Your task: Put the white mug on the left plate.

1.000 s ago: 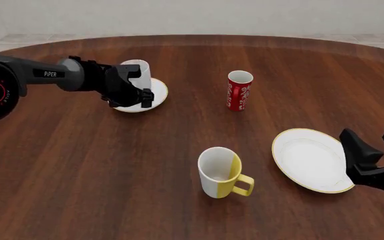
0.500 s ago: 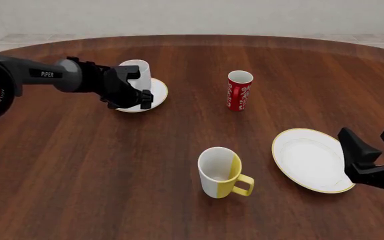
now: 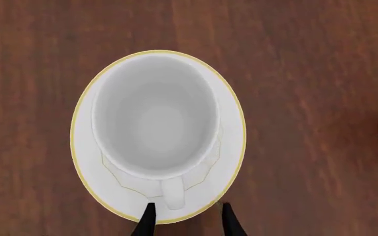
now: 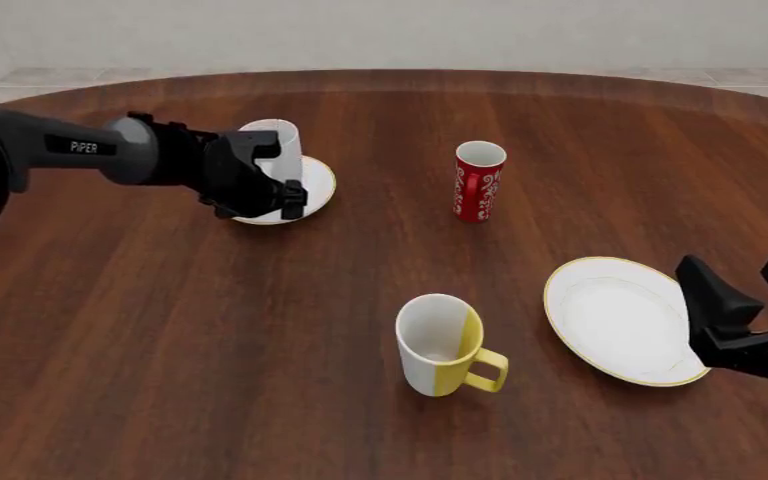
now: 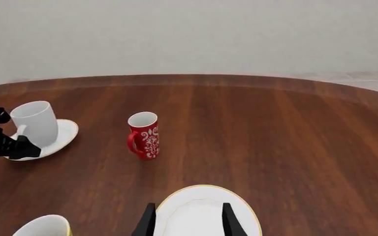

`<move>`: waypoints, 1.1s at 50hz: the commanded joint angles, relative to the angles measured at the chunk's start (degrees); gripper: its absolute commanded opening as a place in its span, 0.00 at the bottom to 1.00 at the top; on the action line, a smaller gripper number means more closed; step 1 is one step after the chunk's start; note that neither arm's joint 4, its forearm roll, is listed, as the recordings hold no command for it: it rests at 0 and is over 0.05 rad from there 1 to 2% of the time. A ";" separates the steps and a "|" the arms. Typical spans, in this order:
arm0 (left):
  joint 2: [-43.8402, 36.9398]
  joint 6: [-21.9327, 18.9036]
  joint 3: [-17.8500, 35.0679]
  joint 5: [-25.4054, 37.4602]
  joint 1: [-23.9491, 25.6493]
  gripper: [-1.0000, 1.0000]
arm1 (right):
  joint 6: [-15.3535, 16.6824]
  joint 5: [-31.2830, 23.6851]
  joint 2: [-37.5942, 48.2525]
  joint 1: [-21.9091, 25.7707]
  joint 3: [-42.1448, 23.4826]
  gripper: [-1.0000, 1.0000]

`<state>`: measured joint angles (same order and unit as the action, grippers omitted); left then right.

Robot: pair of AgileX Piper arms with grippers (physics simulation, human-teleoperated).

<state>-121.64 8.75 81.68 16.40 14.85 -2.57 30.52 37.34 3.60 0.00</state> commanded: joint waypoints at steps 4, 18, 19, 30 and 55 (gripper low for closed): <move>1.35 0.16 -1.77 -0.77 0.58 1.00 | 0.01 0.34 0.40 -0.02 0.00 1.00; 3.03 0.36 -3.48 -1.18 0.81 1.00 | -0.10 2.02 2.03 0.07 0.00 1.00; 3.31 0.01 -3.70 -1.26 0.58 1.00 | -0.10 1.87 1.88 0.07 0.00 1.00; 4.52 0.68 -5.36 -1.63 1.26 1.00 | -0.12 0.16 0.14 0.04 0.00 1.00; 13.14 -3.50 -12.58 -4.94 0.90 1.00 | -0.17 8.89 9.07 0.06 0.00 1.00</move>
<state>-113.27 8.02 72.77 13.24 16.51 -2.76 36.51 43.41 3.68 0.00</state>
